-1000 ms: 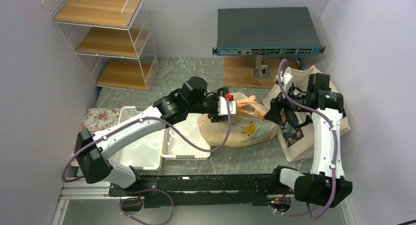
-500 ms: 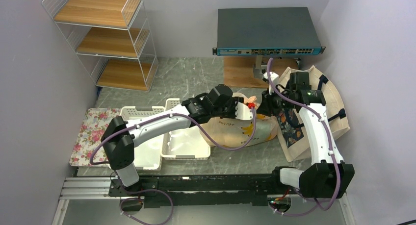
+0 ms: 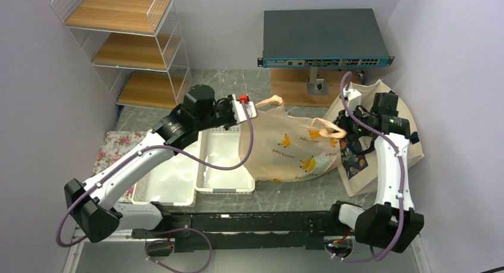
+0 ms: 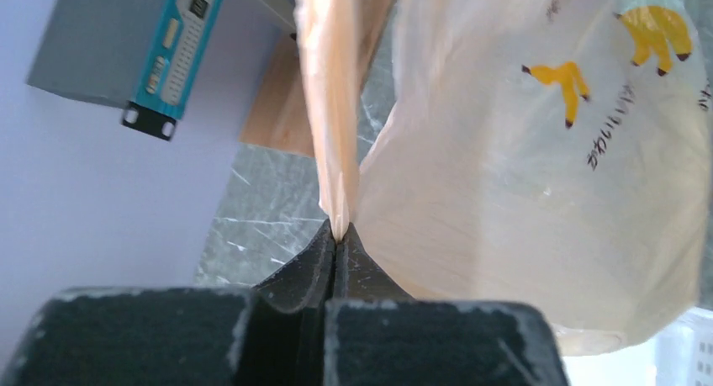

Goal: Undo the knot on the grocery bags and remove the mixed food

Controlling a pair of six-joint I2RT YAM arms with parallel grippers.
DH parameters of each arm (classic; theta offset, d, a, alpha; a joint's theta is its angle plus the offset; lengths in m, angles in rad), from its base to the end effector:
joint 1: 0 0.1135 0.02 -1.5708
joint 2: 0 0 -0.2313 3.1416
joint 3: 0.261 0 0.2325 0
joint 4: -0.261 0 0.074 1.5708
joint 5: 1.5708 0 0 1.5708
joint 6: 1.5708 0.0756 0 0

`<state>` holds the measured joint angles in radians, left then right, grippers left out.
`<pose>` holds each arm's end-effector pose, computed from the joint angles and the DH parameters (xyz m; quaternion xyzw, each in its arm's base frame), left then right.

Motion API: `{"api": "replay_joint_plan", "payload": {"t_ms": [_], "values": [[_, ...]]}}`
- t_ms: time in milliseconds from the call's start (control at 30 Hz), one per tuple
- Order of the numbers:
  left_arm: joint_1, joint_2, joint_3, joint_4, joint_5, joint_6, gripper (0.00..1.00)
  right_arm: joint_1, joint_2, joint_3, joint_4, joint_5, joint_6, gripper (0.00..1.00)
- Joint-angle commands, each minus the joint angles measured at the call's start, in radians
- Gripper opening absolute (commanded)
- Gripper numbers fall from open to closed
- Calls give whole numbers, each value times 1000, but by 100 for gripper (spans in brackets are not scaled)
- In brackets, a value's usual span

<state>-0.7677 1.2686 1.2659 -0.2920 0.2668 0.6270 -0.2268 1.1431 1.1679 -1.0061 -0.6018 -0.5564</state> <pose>0.2139 -0.2342 0.3510 0.5720 0.5594 -0.1481 0.5814 0.2268 -0.0084 0.2762 -0.2349 0.8874 0.1562 0.3647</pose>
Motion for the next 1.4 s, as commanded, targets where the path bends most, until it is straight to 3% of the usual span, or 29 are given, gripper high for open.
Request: {"api": "replay_joint_plan", "payload": {"t_ms": [0, 67, 167, 200, 300, 367, 433, 600, 700, 833, 933, 1067, 1367], "values": [[38, -40, -63, 74, 177, -39, 0, -78, 6, 55, -77, -92, -95, 0], [32, -36, -70, 79, 211, -38, 0, -78, 4, 83, -124, -188, -132, 5], [12, -19, -52, 58, 234, -24, 0, -51, -10, 114, -128, -293, -102, 62], [4, -21, -52, 57, 236, -3, 0, -37, -13, 128, -124, -309, -86, 71], [-13, -24, -56, 58, 227, 33, 0, -16, -17, 183, -143, -355, -58, 84], [-15, -18, -44, 42, 232, 37, 0, -16, -31, 203, -139, -367, -17, 87], [-15, -13, -34, 32, 236, 36, 0, -16, -60, 200, -110, -367, 36, 98], [-21, -11, -32, 40, 229, 26, 0, 40, -158, 102, 64, -280, 181, 100], [-20, -7, -21, 29, 220, 22, 0, 51, -228, 46, 105, -285, 178, 100], [-20, -5, -11, 9, 206, 15, 0, 51, -316, 54, 8, -296, 114, 100], [-20, -1, -19, 7, 196, 16, 0, 51, -331, 129, -107, -388, 108, 100], [-19, 10, -8, 3, 189, 17, 0, 59, -361, 100, -7, -383, 271, 100], [-2, 42, 18, -26, 194, -17, 0, 70, -310, 155, -251, -452, 65, 100]]}}
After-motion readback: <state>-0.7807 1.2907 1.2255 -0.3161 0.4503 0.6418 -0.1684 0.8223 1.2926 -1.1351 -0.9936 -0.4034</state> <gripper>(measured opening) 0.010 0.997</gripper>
